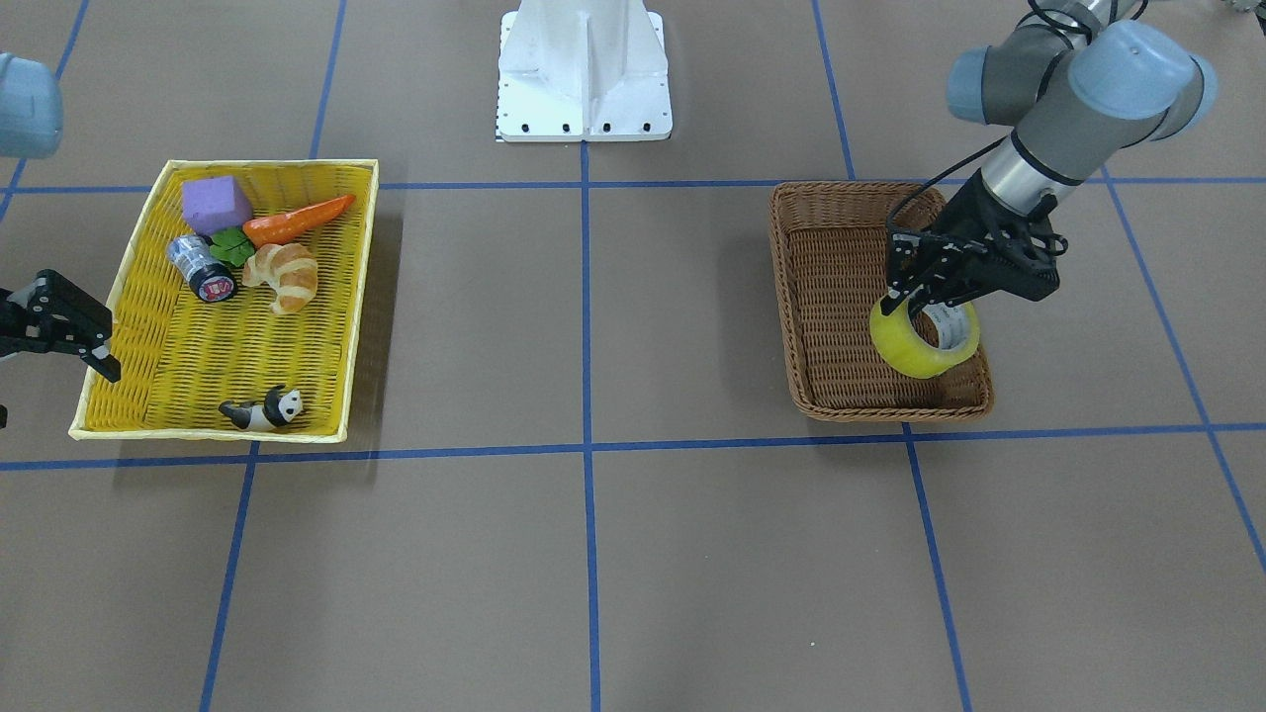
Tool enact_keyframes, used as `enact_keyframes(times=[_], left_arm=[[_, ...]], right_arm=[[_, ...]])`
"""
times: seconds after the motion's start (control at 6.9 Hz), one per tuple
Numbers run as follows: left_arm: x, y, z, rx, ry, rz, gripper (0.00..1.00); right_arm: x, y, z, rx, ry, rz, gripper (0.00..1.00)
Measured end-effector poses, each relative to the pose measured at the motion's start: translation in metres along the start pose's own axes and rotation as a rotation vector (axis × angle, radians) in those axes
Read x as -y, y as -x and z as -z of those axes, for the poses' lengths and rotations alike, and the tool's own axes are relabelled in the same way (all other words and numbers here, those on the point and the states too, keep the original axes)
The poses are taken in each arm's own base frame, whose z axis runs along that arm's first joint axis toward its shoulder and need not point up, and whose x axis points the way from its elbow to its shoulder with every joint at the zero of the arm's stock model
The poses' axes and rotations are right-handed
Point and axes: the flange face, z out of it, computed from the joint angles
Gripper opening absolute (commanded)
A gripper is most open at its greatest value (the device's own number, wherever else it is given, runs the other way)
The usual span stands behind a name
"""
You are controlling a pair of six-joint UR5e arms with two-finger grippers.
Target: Move tape to another basket
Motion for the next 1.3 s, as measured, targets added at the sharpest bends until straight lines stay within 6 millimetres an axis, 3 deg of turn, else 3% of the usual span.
enact_keyframes(times=[0.14, 0.29, 0.58, 0.87, 1.01, 1.3], left_arm=[[-0.007, -0.011, -0.007, 0.031, 0.015, -0.003, 0.74], [-0.012, -0.017, -0.012, 0.046, 0.025, -0.005, 0.98], [-0.012, -0.016, -0.015, 0.085, -0.007, -0.011, 0.99], [-0.017, -0.015, 0.003, 0.086, -0.023, -0.011, 0.99], [-0.022, -0.002, 0.030, 0.096, -0.008, -0.005, 0.99], [-0.011, 0.043, 0.093, 0.204, 0.052, -0.070, 0.99]], right_arm=[[-0.002, -0.002, -0.002, 0.006, 0.009, -0.005, 1.00], [-0.003, -0.003, -0.003, 0.011, 0.014, -0.007, 1.00], [-0.004, -0.003, -0.002, 0.023, 0.018, -0.010, 1.00], [-0.004, -0.013, 0.008, 0.038, 0.012, -0.022, 1.00], [-0.005, -0.025, 0.018, 0.035, 0.008, -0.014, 1.00], [-0.013, -0.064, 0.035, -0.008, 0.071, 0.031, 1.00]])
